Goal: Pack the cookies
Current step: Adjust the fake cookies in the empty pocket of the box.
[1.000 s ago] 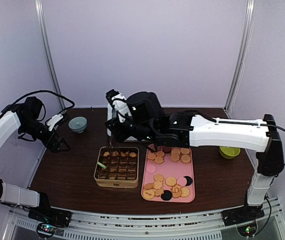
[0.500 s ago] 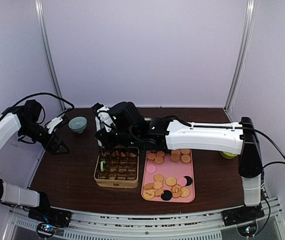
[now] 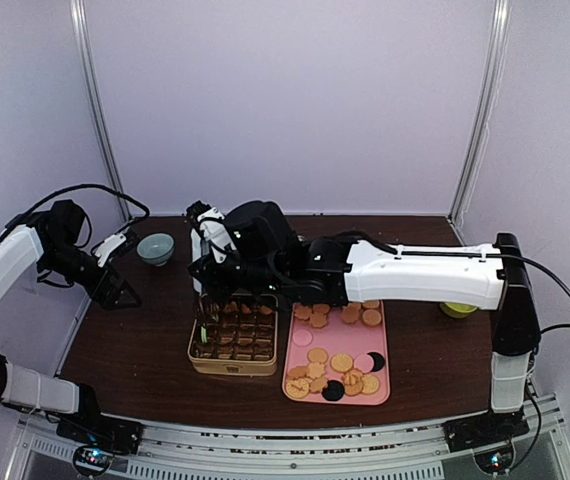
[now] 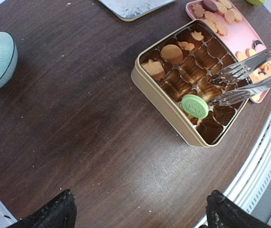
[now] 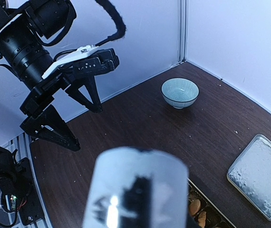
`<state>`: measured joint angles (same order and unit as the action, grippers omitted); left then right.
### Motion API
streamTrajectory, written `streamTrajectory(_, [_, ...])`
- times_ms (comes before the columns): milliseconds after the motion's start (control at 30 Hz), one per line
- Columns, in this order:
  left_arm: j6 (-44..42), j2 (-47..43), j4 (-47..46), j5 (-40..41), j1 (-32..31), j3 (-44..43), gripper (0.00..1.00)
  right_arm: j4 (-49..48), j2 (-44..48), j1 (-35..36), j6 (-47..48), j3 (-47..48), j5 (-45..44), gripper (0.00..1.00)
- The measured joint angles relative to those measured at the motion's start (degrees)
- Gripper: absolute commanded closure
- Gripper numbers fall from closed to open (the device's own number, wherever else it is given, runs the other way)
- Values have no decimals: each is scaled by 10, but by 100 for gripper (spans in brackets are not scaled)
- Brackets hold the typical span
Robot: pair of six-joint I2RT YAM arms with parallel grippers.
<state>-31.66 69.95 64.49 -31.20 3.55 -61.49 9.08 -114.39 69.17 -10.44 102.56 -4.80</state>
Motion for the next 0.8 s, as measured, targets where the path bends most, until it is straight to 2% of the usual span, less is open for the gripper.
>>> streamTrajectory(333, [-1, 0, 0, 2, 0, 0, 2, -3, -6, 2, -13, 0, 5, 82])
streamTrajectory(800, [-3, -4, 0, 4, 0, 0, 2, -9, -27, 2, -17, 0, 12, 86])
